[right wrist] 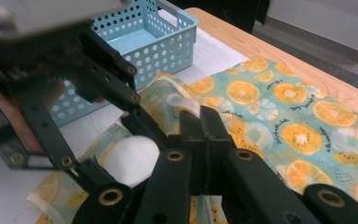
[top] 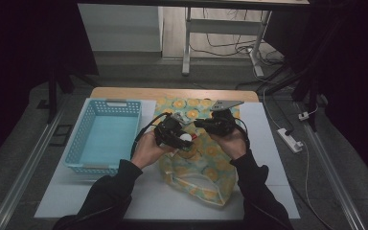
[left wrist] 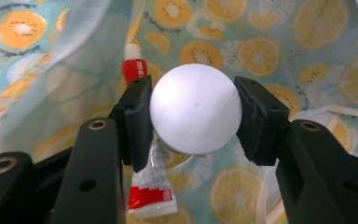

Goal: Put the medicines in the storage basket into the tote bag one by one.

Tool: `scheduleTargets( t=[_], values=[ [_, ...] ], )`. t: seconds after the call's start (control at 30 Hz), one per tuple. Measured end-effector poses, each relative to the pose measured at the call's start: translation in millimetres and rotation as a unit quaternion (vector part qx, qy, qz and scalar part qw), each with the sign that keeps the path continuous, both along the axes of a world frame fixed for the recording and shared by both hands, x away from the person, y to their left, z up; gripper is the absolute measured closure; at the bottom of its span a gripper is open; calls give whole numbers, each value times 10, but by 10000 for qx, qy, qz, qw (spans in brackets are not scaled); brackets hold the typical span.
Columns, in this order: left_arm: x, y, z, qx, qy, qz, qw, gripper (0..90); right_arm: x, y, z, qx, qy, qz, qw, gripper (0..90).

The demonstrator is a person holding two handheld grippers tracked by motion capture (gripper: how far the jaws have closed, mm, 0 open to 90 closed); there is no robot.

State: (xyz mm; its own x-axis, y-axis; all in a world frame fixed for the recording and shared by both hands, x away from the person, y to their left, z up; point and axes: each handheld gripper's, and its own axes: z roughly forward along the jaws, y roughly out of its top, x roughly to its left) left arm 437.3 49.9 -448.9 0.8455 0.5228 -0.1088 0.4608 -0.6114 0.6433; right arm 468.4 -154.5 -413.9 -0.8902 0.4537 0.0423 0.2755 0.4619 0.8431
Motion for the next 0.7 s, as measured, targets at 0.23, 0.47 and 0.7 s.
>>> scheduleTargets(
  t=[0.23,0.47,0.7],
  values=[
    [43,-84,-113,70,15,19,10000,504,7,6,-15,-26,15,-5,10000,900],
    [85,-136,-197,152,19,58,9999,504,9,13,-25,-44,31,-10,10000,900],
    [107,-170,-244,119,-34,129,9998,502,9,13,-27,-59,33,-3,10000,900]
  ],
)
